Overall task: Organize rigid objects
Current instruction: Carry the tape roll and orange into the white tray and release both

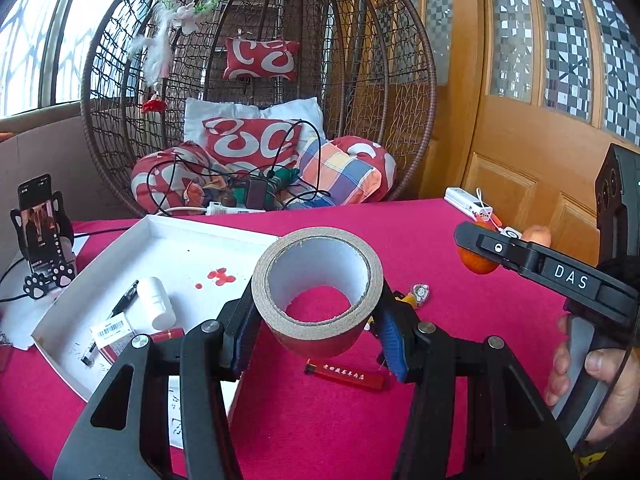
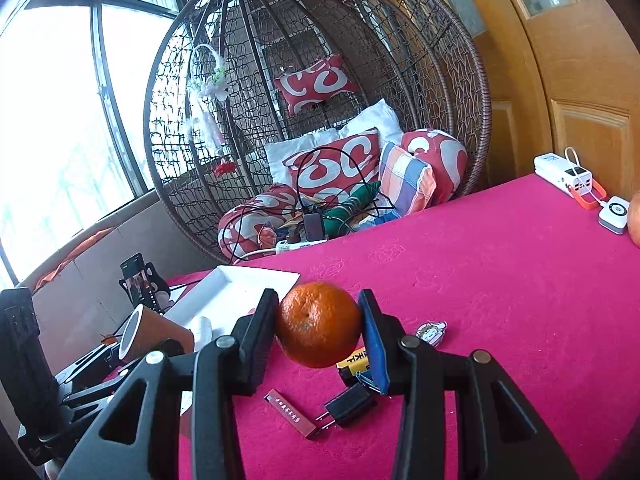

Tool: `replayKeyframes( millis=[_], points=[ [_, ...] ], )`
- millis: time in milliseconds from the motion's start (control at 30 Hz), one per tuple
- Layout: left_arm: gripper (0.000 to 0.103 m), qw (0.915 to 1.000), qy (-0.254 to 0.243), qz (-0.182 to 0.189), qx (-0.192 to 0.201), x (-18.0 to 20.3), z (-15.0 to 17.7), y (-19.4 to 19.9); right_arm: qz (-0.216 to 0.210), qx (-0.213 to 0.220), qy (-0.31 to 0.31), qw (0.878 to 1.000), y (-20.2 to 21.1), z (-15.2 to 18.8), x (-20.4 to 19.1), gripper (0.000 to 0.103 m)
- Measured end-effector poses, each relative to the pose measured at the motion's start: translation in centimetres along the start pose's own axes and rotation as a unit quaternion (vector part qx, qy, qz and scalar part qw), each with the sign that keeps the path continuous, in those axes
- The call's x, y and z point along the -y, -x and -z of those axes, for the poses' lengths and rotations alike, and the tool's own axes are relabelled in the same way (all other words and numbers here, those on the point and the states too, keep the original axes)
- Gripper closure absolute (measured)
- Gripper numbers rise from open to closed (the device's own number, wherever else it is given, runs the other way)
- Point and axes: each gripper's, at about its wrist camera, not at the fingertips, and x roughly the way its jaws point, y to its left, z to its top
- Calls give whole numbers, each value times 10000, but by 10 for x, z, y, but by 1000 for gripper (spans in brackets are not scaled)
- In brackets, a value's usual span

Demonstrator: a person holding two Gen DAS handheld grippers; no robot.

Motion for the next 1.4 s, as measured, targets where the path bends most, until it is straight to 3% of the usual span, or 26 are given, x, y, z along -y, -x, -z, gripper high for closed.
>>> replayKeyframes(
  millis=[400,600,767,1000,1233,1400],
  points=[
    [51,9984,478,-297,19,-44,0,3,-137,-326,465,9983,-31,3,-35,62],
    [51,9941,860,-655,70,-79,1,6,-244,-534,902,9942,-57,5,-66,62],
    [51,9842,1352,-1136,104,-129,6,10,-455,-825,1171,9886,-85,7,-94,62],
    [51,9681,1970,-1519,-287,-190,29,0,-642,-1342,1087,9829,-131,18,-117,62],
    [51,9692,1942,-1403,-574,-186,41,-21,-655,-1810,987,9763,-172,41,-133,62],
    [48,9702,1814,-1511,-549,-181,41,-22,-719,-1839,909,9761,-179,54,-139,62]
  ],
)
